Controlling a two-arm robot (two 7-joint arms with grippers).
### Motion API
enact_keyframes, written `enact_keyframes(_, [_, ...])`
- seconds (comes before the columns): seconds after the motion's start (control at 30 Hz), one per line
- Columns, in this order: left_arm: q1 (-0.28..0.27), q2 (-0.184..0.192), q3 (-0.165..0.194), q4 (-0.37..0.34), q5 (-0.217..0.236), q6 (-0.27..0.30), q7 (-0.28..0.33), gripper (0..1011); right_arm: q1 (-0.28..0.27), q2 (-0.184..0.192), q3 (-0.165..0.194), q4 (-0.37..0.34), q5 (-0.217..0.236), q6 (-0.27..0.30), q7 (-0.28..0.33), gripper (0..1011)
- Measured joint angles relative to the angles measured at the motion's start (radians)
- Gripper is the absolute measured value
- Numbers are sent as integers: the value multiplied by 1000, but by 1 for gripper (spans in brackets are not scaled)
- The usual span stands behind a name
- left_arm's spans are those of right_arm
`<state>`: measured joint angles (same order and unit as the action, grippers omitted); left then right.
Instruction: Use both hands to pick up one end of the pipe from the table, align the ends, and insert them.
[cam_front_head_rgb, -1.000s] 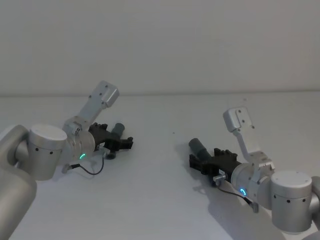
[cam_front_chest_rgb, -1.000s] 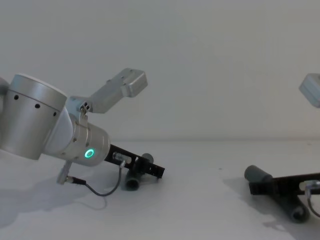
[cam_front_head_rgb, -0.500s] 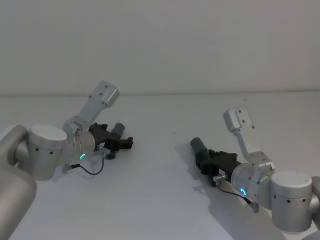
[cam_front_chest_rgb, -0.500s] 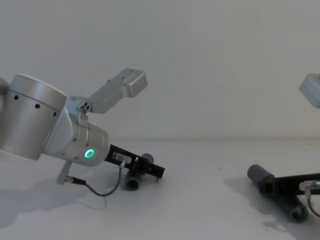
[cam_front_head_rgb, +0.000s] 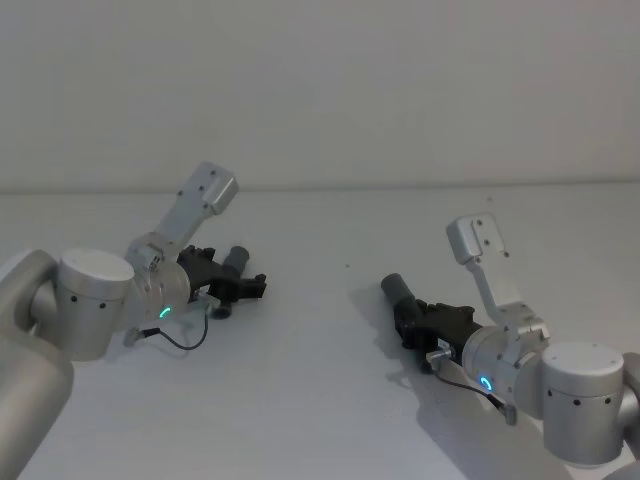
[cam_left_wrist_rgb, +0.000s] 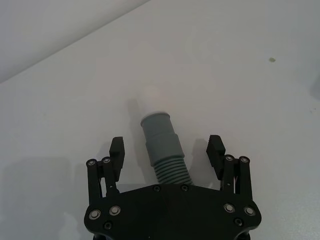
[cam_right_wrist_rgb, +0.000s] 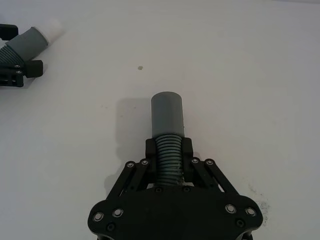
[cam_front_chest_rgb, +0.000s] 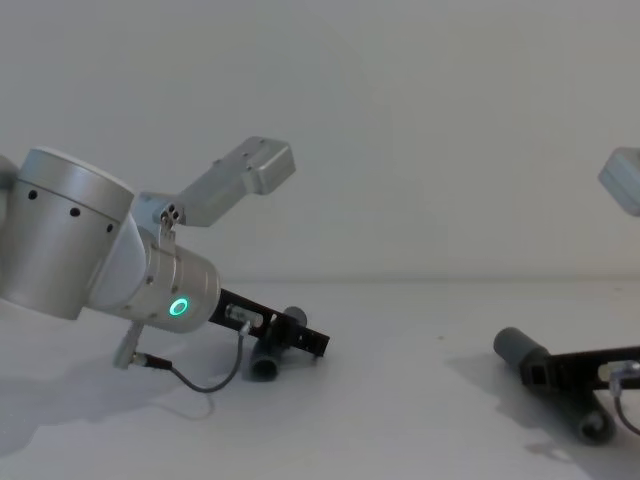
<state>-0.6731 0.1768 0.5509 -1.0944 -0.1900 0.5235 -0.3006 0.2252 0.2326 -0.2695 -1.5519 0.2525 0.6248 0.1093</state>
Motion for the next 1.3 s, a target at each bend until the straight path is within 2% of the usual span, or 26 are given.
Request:
enact_keyframes(0.07, [0,0,0,0,0,0,0,1000,0,0,0,0,0,0,0,255])
enact_keyframes(0.37, [1,0,0,0,0,0,-3,827,0,0,0,0,0,0,0,255])
enact_keyframes(1.3, [0,0,0,0,-1,0,-1,645,0,0,0,0,0,0,0,255])
